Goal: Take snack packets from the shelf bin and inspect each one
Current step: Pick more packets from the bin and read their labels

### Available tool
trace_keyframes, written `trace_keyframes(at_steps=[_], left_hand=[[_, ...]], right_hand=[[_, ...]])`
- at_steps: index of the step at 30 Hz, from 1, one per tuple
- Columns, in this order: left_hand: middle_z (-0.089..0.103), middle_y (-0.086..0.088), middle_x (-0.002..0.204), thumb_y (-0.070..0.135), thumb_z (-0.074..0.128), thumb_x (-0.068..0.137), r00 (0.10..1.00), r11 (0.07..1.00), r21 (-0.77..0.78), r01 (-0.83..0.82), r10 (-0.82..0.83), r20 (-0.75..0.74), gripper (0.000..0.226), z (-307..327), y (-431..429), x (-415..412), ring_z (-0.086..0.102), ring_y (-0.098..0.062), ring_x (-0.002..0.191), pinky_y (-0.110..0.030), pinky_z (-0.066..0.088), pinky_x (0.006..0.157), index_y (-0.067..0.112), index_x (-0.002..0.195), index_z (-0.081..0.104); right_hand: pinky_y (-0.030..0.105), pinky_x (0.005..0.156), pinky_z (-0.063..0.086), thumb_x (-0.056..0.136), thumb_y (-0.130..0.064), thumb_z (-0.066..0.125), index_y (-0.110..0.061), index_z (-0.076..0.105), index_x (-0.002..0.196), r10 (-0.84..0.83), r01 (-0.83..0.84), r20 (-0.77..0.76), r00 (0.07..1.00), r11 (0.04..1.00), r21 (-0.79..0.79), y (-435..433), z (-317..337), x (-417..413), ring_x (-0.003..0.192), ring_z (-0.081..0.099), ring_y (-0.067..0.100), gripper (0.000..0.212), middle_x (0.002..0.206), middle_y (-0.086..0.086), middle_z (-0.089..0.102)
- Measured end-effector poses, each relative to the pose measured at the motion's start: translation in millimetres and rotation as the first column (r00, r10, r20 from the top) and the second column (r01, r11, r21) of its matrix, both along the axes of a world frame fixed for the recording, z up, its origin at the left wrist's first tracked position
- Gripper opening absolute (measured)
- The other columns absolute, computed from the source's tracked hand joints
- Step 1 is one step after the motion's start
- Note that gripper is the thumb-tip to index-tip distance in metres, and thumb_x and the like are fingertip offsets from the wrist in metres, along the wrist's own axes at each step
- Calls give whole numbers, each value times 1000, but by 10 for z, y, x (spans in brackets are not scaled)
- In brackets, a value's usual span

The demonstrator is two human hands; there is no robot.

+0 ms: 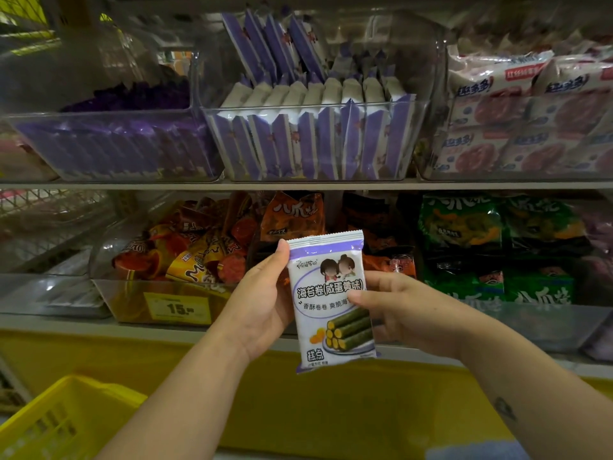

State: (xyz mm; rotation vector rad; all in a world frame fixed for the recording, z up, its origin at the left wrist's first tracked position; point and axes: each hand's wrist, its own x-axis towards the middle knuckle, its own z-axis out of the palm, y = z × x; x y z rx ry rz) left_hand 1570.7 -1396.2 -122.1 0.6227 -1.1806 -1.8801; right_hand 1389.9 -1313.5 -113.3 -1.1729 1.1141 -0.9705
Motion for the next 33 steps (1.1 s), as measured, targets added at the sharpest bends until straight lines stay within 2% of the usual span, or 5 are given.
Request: trace_keyframes(at_steps=[8, 17, 22, 26, 33], left_hand=[[65, -15, 127, 22, 55, 90, 940, 947, 29, 319, -320, 121, 39, -6, -4, 139, 66, -29, 107, -47, 59, 81, 23, 128, 62], [68, -16, 120, 9, 59, 83, 927, 926, 65, 371, -373, 30, 46, -23, -7, 135, 72, -24, 95, -35, 60, 67, 14, 129, 56], [68, -5, 121, 2, 56, 94, 975, 976, -216, 27, 22, 219, 41, -22, 33, 25, 72, -17, 96, -32, 59, 69, 29, 125, 57], [55, 15, 134, 20, 58, 96, 891, 763, -647, -1, 294, 345, 35, -22, 128, -61, 53, 1, 121, -31, 45, 105, 50, 114, 59], [54, 8, 141, 42, 62, 77, 971, 916, -354, 188, -118, 210, 75, -2, 183, -43, 60, -7, 118, -28, 51, 97, 34, 147, 36]], right_hand=[[57, 98, 47, 87, -33, 52, -18, 54, 127, -107, 105, 183, 977, 994, 22, 2, 62, -55, 111, 65, 32, 43, 120, 13, 69], [49, 87, 56, 99, -30, 43, -15, 53, 128, -90, 63, 267, 959, 992, 106, -21, 47, -68, 113, 64, 33, 35, 122, 18, 66], [53, 93, 53, 86, -37, 54, -16, 52, 128, -161, 171, 210, 964, 985, -31, -56, 25, -29, 109, 66, 31, 46, 117, 13, 70], [37, 76, 59, 86, -43, 58, -19, 50, 128, -180, 211, 201, 963, 966, -148, -71, 22, 65, 102, 70, 27, 49, 112, 8, 72], [32, 75, 58, 93, -30, 54, -27, 50, 131, -159, 196, 195, 968, 962, -188, -74, 36, 121, 100, 70, 25, 38, 113, 6, 72]])
